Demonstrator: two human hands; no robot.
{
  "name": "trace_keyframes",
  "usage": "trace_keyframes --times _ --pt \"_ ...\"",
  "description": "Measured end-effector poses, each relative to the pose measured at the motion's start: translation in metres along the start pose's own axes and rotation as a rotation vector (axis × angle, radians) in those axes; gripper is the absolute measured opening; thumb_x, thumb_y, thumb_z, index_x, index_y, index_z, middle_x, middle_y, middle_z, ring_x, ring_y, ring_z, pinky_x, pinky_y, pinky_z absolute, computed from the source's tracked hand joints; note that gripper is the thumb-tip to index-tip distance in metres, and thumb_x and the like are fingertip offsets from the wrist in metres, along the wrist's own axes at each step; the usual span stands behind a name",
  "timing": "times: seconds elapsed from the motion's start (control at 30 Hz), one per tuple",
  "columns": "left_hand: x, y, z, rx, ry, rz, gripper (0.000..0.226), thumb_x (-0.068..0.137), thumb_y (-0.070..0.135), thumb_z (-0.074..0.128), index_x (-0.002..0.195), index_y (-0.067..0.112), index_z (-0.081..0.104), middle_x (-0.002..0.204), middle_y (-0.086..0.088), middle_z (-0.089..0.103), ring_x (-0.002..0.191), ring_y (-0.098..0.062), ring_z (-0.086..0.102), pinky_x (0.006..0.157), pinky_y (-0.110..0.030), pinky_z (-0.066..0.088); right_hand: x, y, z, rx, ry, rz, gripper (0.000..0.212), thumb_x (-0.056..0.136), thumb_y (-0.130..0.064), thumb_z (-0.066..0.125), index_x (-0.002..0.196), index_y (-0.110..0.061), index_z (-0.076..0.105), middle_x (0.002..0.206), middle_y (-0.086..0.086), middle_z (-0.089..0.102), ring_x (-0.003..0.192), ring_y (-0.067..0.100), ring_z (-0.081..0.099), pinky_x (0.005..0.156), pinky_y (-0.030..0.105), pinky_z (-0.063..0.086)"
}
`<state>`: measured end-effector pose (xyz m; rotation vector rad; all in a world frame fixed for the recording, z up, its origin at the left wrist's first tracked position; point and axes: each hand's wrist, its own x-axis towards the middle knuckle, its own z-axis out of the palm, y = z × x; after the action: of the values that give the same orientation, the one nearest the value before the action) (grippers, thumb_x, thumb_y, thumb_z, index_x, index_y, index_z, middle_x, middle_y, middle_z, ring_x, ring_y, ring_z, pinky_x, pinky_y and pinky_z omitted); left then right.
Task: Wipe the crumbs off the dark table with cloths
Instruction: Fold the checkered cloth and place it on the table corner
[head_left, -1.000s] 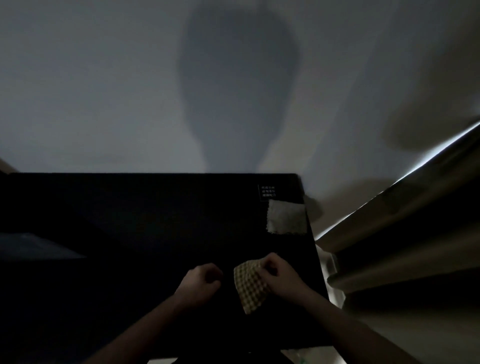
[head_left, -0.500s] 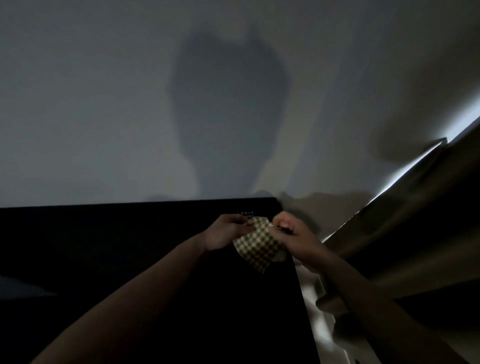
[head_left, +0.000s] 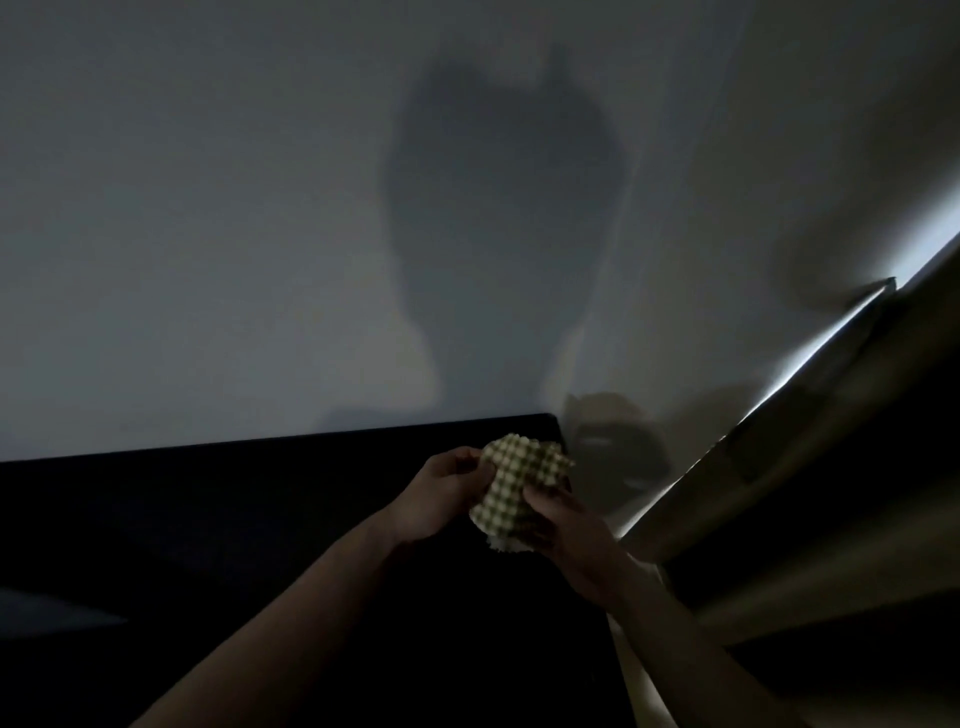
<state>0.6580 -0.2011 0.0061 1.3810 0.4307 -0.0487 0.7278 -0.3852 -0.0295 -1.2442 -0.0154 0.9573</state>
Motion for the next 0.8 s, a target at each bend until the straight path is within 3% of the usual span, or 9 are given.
trace_keyframes --times 0.07,0.17,0.3,0.43,0.53,0.57,0.67,0.73,0.8 --pt "-0.003 -0.006 -0.001 0.006 0.047 -0.010 0.020 0.096 0.014 0.061 0.107 -0.003 0.063 0.091 -0.011 0.069 0.083 -0.020 0.062 0.073 -0.027 0.052 0.000 -0.008 -0.001 -0.051 0.007 -0.054 0.045 0.084 -0.030 0.079 0.124 -0.012 0.072 0.125 0.012 0.074 0.116 0.033 0.071 0.096 0.047 0.056" --pt "-0.005 -0.014 0.000 -0.031 0.087 0.005 0.025 0.092 0.020 0.069 0.111 0.004 0.067 0.099 -0.010 0.075 0.086 -0.017 0.070 0.079 -0.030 0.056 -0.001 -0.015 -0.006 -0.177 0.059 -0.085 0.038 0.081 -0.027 0.084 0.116 -0.015 0.076 0.117 0.009 0.078 0.108 0.029 0.075 0.086 0.044 0.060" --pt "0.004 -0.018 0.005 -0.021 0.173 0.092 0.011 0.092 0.004 0.065 0.101 -0.002 0.067 0.089 -0.012 0.074 0.080 -0.018 0.068 0.072 -0.029 0.054 0.003 -0.017 -0.017 -0.235 0.082 -0.137 0.027 0.085 -0.019 0.083 0.111 -0.016 0.078 0.112 0.004 0.079 0.107 0.026 0.075 0.092 0.046 0.060" --pt "0.023 -0.023 0.013 -0.140 0.189 0.032 0.008 0.096 0.001 0.057 0.099 0.001 0.064 0.088 -0.010 0.072 0.080 -0.019 0.067 0.069 -0.027 0.055 0.018 -0.009 -0.031 -0.195 0.109 -0.107 0.039 0.079 -0.031 0.087 0.114 -0.017 0.077 0.115 0.005 0.078 0.110 0.027 0.074 0.100 0.050 0.057" --pt "0.038 -0.029 0.020 -0.127 0.228 -0.091 0.013 0.094 0.014 0.064 0.106 0.009 0.066 0.095 -0.003 0.075 0.082 -0.014 0.071 0.067 -0.024 0.055 0.034 0.000 -0.043 -0.203 0.152 -0.112 0.076 0.050 -0.058 0.096 0.112 -0.017 0.077 0.111 0.005 0.080 0.105 0.025 0.076 0.093 0.046 0.061" --pt "0.044 -0.033 0.021 -0.075 0.244 -0.129 0.019 0.090 0.019 0.069 0.108 0.013 0.066 0.098 -0.001 0.075 0.083 -0.011 0.072 0.065 -0.021 0.055 0.041 0.004 -0.048 -0.224 0.180 -0.113 0.076 0.048 -0.057 0.097 0.110 -0.018 0.077 0.108 0.004 0.080 0.102 0.023 0.076 0.090 0.044 0.062" --pt "0.063 -0.053 0.017 0.155 0.244 -0.208 0.028 0.080 0.024 0.080 0.104 0.020 0.066 0.097 0.002 0.075 0.086 -0.012 0.073 0.067 -0.023 0.058 0.061 0.012 -0.059 -0.321 0.257 -0.096 0.026 0.083 -0.017 0.085 0.105 -0.023 0.073 0.107 0.004 0.079 0.103 0.026 0.075 0.092 0.046 0.061" --pt "0.075 -0.065 0.015 0.276 0.215 -0.236 0.019 0.076 0.020 0.077 0.093 0.021 0.068 0.089 0.003 0.074 0.084 -0.014 0.071 0.077 -0.034 0.061 0.077 0.019 -0.069 -0.405 0.246 -0.058 0.024 0.090 -0.007 0.076 0.106 -0.024 0.071 0.111 0.007 0.078 0.102 0.025 0.075 0.091 0.042 0.062" --pt "0.087 -0.074 0.014 0.310 0.214 -0.272 0.015 0.074 0.018 0.071 0.087 0.022 0.066 0.088 0.002 0.073 0.081 -0.013 0.070 0.082 -0.037 0.060 0.089 0.024 -0.075 -0.429 0.257 -0.013 0.024 0.092 -0.005 0.074 0.108 -0.022 0.070 0.110 0.008 0.078 0.095 0.018 0.075 0.079 0.028 0.063"
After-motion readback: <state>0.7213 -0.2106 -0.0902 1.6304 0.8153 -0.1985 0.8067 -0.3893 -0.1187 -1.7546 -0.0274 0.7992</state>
